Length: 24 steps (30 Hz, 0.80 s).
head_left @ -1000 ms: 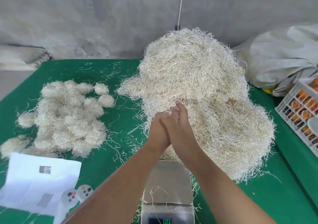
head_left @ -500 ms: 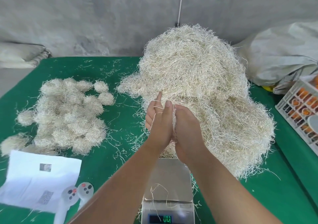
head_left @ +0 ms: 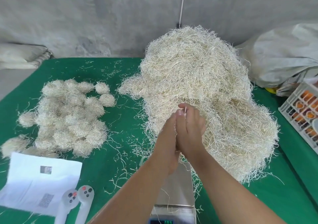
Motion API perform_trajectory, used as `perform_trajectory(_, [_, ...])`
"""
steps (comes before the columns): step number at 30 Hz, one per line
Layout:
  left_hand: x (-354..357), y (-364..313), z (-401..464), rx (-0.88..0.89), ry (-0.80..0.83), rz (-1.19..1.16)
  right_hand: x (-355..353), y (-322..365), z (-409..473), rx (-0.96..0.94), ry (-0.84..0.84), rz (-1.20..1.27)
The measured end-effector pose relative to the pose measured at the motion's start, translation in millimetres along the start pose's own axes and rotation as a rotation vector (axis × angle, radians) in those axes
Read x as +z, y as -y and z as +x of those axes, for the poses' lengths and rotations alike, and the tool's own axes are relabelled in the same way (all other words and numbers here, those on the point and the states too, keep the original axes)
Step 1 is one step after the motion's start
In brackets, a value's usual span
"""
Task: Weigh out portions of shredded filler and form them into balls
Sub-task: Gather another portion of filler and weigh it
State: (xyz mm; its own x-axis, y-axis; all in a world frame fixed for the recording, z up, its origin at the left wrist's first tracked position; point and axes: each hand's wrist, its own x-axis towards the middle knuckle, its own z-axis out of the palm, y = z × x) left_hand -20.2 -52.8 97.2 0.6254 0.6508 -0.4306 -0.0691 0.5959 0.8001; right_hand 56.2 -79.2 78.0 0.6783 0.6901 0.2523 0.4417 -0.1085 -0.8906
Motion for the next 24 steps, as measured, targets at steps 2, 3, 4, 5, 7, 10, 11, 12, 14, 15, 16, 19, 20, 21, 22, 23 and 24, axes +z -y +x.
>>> perform_trajectory(2, [-0.4,-2.2,4.3,0.034,-0.068,0.027,-1.8,2.4,2.6,0.063,0.076,-0.066])
perform_trajectory(3, [-1.5,-2.9,7.3,0.062,-0.12,0.053,-1.6,4.5,3.1,0.083,0.163,-0.022])
perform_trajectory(4, [-4.4,-3.9,12.5,0.097,-0.176,0.087,-0.5,6.8,2.3,0.096,0.262,0.052])
perform_trajectory(5, [-7.2,-6.3,15.5,0.128,-0.223,0.111,1.4,7.0,0.9,0.114,0.353,0.147])
perform_trajectory(7, [-17.2,-11.0,21.9,0.198,-0.248,0.126,4.7,5.6,-1.6,0.157,0.462,0.292])
perform_trajectory(10, [-35.3,-15.1,31.0,0.35,-0.151,0.208,6.3,-2.9,-0.7,0.164,0.508,0.347])
perform_trajectory(11, [-43.5,-16.0,33.9,0.353,-0.093,0.194,7.1,-5.3,0.6,0.152,0.526,0.335])
perform_trajectory(12, [-51.5,-18.1,35.7,0.346,-0.061,0.221,7.6,-6.4,1.6,0.145,0.542,0.309])
perform_trajectory(14, [-74.8,-20.4,45.5,0.394,-0.112,0.444,10.3,-7.5,4.7,0.15,0.548,0.273])
perform_trajectory(15, [-88.0,-25.5,50.2,0.419,-0.216,0.666,11.3,-9.3,6.5,0.152,0.541,0.263])
perform_trajectory(16, [-104.2,-32.0,55.2,0.443,-0.324,0.921,12.4,-11.1,8.7,0.155,0.529,0.25])
perform_trajectory(19, [-158.3,-60.4,62.7,0.554,-0.447,1.346,13.9,-18.7,14.0,0.146,0.527,0.198])
perform_trajectory(20, [-177.3,-72.7,63.4,0.548,-0.492,1.445,14.1,-21.8,15.1,0.145,0.526,0.172])
perform_trajectory(21, [-196.3,-84.4,63.9,0.518,-0.569,1.559,14.1,-25.5,16.1,0.151,0.522,0.149])
perform_trajectory(22, [-215.1,-95.0,64.3,0.454,-0.657,1.69,13.7,-28.8,17.4,0.167,0.518,0.131])
perform_trajectory(23, [-231.5,-106.1,63.7,0.35,-0.731,1.798,13.4,-32.0,18.6,0.189,0.516,0.117])
perform_trajectory(24, [-245.0,-116.9,62.7,0.207,-0.768,1.848,12.6,-35.4,19.8,0.214,0.515,0.099])
